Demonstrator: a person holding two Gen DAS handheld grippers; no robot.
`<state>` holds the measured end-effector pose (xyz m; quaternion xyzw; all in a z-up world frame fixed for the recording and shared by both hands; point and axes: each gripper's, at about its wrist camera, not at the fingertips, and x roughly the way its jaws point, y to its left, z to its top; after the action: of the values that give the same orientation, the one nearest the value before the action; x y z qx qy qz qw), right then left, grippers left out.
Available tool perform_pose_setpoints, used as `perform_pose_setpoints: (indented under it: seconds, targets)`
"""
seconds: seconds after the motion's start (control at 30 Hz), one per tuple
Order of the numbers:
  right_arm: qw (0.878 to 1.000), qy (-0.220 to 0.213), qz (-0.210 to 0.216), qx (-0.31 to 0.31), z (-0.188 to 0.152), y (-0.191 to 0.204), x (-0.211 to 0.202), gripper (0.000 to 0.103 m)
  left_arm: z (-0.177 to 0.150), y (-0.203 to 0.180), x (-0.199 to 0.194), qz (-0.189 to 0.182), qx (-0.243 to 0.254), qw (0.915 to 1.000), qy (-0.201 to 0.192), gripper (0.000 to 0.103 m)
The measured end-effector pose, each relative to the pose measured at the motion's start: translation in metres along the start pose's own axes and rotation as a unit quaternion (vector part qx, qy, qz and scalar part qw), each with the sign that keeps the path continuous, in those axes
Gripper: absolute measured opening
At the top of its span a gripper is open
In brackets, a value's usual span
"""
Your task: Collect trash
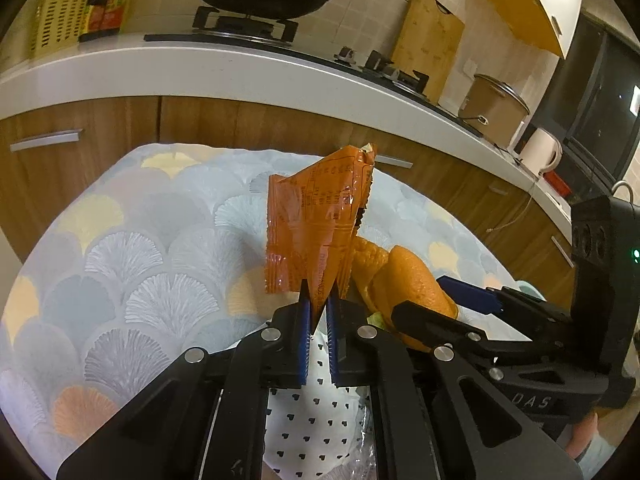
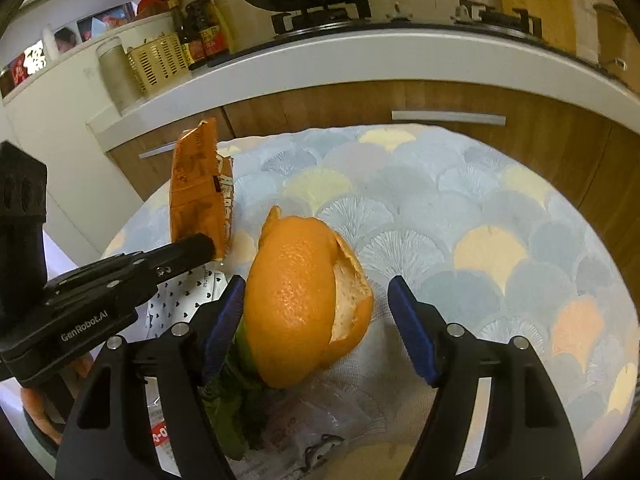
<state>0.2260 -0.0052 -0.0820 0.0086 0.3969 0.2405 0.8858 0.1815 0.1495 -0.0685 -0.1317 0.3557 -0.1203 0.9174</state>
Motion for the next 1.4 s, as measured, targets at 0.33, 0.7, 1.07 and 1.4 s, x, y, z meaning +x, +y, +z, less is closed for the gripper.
perform_pose_setpoints:
  seconds: [0.33, 0.7, 1.07, 1.4]
  targets:
    - [1.0, 0.007, -0.016, -0.006, 0.0, 0.005, 0.005, 0.059, -0.001, -0.004, 0.001, 0.007, 0.015, 0.9999, 0.003, 0.005]
    - [1.0, 0.008, 0.004, 0.014, 0.0, -0.002, 0.002, 0.036, -0.001, -0.007, 0.003, 0.011, 0.026, 0.9996, 0.009, 0.005]
    - [0.997, -0.026, 0.025, 0.075, -0.007, -0.047, -0.049, 0.034, 0.005, -0.053, -0.008, 0.011, 0.076, 0.9969, 0.014, 0.005]
    - [0.992, -0.01, -0.009, 0.122, -0.05, -0.109, -0.102, 0.035, -0.004, -0.129, -0.001, -0.03, 0.118, 0.9921, 0.032, 0.005]
